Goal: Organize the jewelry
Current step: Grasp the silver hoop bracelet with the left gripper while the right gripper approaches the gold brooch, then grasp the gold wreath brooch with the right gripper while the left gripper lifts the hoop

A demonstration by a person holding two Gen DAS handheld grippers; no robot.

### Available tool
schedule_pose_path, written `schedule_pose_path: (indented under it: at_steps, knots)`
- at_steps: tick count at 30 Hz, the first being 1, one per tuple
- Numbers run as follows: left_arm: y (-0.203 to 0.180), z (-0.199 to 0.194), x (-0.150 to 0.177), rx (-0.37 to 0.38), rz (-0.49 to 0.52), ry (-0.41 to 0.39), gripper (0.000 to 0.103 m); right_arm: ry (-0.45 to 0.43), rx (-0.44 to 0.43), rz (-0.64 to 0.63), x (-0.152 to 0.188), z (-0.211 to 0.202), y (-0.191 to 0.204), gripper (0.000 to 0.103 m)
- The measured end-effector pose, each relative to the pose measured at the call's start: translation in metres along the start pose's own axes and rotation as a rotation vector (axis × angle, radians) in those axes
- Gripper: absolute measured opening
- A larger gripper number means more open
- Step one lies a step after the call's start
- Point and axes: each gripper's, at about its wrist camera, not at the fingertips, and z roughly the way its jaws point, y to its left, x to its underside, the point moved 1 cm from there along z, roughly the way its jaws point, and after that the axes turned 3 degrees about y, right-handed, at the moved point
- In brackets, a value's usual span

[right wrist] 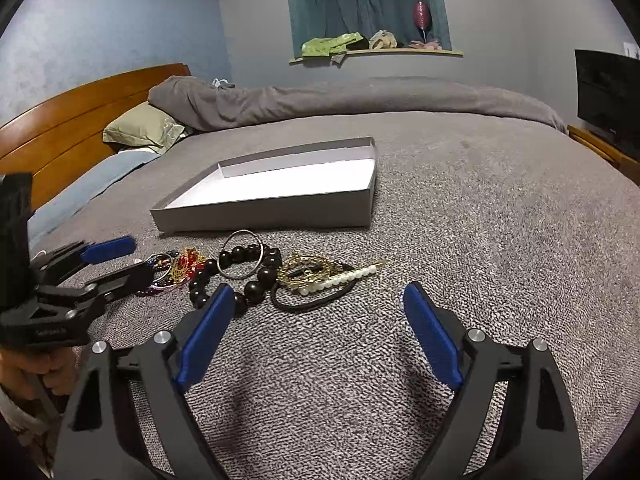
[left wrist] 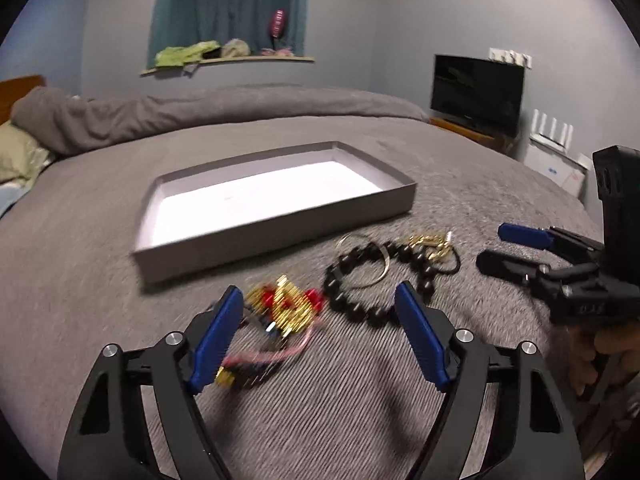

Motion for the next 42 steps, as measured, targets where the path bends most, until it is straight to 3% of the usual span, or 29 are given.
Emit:
schedule_pose_path:
  at_steps: [3,5,10,12,14,17,22,27,31,41,42]
  knots:
    - [-0.007,0.021,-0.014,0.029,0.015,0.026,0.072,0.005,0.000,-0.003,0.002,0.001,-0.001,0.085]
    - [-0.008,0.036,-0.020,0.020,0.021,0.048,0.059,0.006,-0.004,-0.004,0.004,0.001,-0.001,0.085]
    - [-0.008,0.067,-0.030,0.050,0.015,0.111,0.053,0.004,-0.014,-0.014,0.004,-0.002,0.001,0.085]
    - [-0.005,0.075,-0.030,0.058,0.009,0.130,0.045,0.003,-0.014,-0.025,0.004,-0.002,0.002,0.085]
    - [-0.002,0.078,-0.029,0.070,-0.012,0.136,0.023,0.004,-0.015,-0.035,0.003,-0.002,0.004,0.085]
    - [0.001,0.070,-0.026,0.089,-0.027,0.116,0.008,0.006,-0.016,-0.043,0.000,-0.001,0.006,0.085]
    - [0.005,0.045,-0.024,0.092,-0.019,0.053,0.006,0.016,-0.024,-0.048,-0.005,0.006,0.006,0.084]
    - [0.019,0.019,-0.026,0.088,-0.032,0.002,0.006,0.040,-0.027,-0.065,-0.009,0.016,0.006,0.064]
    - [0.037,0.007,-0.028,0.090,-0.065,-0.025,0.006,0.064,-0.018,-0.092,-0.016,0.027,0.005,0.059]
    - [0.062,0.008,-0.026,0.074,-0.111,-0.014,0.006,0.149,-0.028,-0.162,-0.019,0.055,0.011,0.049]
    - [0.063,0.008,-0.027,0.072,-0.112,-0.014,0.006,0.151,-0.031,-0.168,-0.020,0.055,0.012,0.044]
